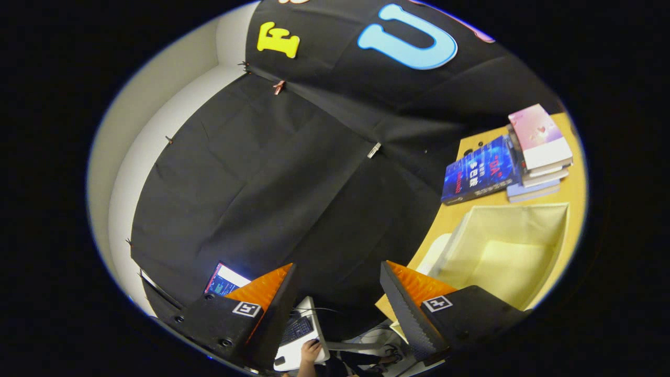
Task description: Open the storage box then place both shoes into the box .Put the left shoe in first, then the right shoe, with the right side of both shoes facing outward in a uniform manner.
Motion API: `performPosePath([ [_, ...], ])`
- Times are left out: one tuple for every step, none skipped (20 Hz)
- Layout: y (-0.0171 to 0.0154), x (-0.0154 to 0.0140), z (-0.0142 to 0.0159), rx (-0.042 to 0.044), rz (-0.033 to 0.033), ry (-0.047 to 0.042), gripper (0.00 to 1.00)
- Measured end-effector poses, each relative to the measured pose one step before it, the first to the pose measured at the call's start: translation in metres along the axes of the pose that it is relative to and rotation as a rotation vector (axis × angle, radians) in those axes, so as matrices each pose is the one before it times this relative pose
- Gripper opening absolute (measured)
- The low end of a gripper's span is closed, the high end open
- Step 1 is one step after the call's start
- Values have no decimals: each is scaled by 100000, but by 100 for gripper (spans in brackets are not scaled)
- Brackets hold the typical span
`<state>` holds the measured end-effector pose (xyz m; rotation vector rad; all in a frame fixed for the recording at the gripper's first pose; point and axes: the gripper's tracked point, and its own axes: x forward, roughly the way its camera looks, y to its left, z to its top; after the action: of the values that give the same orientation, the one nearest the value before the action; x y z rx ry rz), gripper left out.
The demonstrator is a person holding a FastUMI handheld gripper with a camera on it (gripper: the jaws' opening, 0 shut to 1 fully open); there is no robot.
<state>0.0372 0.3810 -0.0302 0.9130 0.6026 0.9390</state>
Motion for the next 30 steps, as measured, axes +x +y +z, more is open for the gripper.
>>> performPosePath([
  [-354, -1205, 439, -3211, -2189, -1819, 95],
  [-279, -1325, 361, -3188, -2483, -1589, 95],
  [-407, -1260, 454, -3057, -2922, -1712, 96],
  [-567, -1206, 365, -3501, -3483, -1927, 96],
  [-907, -1276, 490, -4127, -4426, -1838, 96],
  [-1127, -1717, 546, -4017, -4440, -1946, 97],
  [-1084, -1428, 560, -3804, -4742, -2340, 97],
  [-1245, -1424, 546, -3123, -4901, -2287, 97],
  [-1518, -1294, 336, -3173, -5488, -1446, 97],
  [-1789, -1297, -72, -3571, -6105, -659, 97],
  [-1991, -1097, -288, -2913, -6739, 462, 97],
  [-2118, -1410, -513, -1949, -6161, 1158, 97],
  [-1954, -1079, -758, -1461, -6062, 1895, 97],
  [-2141, -1060, -952, -1002, -5859, 1895, 97],
  [-1957, -695, -1031, -804, -4920, 1701, 97],
  [-1852, -404, -1406, -563, -4897, 2878, 98],
  [-1758, -305, -1406, -682, -4582, 2674, 98],
  [-1702, -210, -1408, -313, -3885, 2864, 98],
  [-1584, -36, -1326, -8, -3332, 2778, 98],
  [-1683, 359, -1343, 296, -3424, 2629, 98],
  [-1401, 508, -1500, 716, -2395, 3268, 98],
  [-1246, 865, -1321, 1262, -2054, 2701, 98],
  [-1046, 596, -1244, 1165, -1322, 2706, 98],
  [-805, 796, -1119, 1087, -956, 2842, 98],
  [-605, 781, -1138, 662, -697, 2658, 98],
  [-602, 1113, -972, -44, -1045, 2613, 97],
  [-452, 1019, -1023, -461, -721, 2774, 97],
  [-533, 1203, -1122, -561, -600, 2133, 96],
  [-481, 860, -610, -722, -933, 1840, 94],
  [-369, 782, -363, -741, -805, 1636, 94],
])
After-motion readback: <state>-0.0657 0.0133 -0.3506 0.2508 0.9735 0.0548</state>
